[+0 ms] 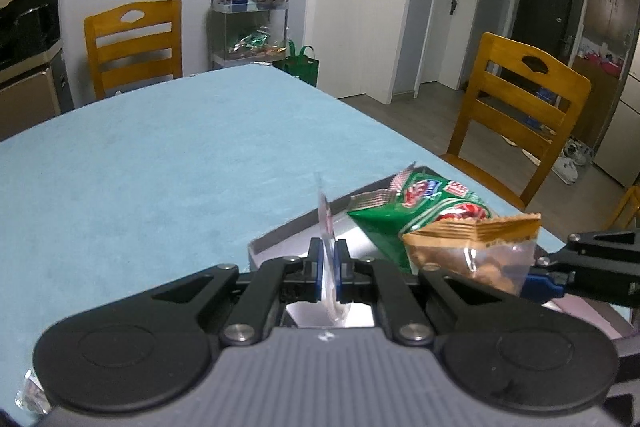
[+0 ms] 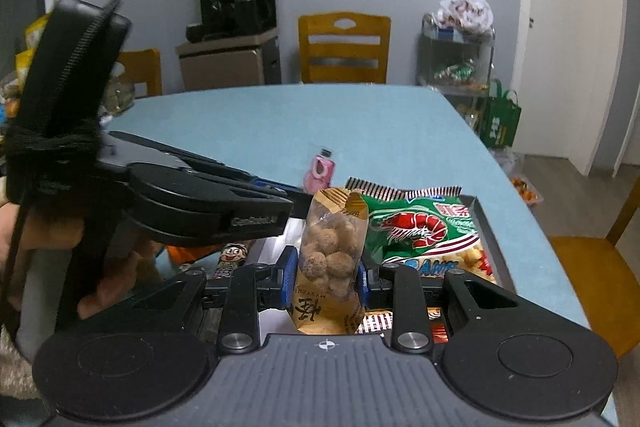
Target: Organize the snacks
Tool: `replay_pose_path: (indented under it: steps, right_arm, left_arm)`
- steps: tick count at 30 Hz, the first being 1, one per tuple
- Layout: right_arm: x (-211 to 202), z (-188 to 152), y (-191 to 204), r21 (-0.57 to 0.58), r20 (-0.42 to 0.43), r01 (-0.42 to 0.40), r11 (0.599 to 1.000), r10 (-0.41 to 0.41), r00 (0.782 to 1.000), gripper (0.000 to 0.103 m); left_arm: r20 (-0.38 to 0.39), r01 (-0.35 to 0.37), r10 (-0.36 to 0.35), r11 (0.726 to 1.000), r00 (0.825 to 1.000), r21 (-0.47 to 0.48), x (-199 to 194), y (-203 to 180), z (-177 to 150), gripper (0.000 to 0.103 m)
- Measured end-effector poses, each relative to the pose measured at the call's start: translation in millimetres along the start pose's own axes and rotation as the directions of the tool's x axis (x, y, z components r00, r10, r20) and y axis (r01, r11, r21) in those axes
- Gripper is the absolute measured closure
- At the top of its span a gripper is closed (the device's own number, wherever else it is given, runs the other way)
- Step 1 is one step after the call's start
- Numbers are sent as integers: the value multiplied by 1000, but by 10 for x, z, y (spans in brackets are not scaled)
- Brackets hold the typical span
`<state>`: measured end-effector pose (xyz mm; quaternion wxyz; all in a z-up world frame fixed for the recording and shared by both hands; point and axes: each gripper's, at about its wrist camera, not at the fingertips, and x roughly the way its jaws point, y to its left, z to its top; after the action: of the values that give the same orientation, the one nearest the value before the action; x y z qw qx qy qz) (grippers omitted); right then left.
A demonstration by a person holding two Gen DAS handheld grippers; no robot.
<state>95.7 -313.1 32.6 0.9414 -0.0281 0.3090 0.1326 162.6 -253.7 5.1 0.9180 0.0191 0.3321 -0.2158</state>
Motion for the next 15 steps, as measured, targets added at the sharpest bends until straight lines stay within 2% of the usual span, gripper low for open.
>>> replay_pose_path:
  steps: [5, 15]
  right_arm:
    - [155, 39, -21, 33, -36, 13, 999, -12, 999, 72]
    - [366, 78, -89, 99, -77, 7, 995, 1, 997, 72]
  left_arm:
    - [1, 16, -16, 1000, 1000, -19, 60, 117, -27, 101]
    - [0, -1, 1, 999, 1000, -34, 124, 182, -62, 101]
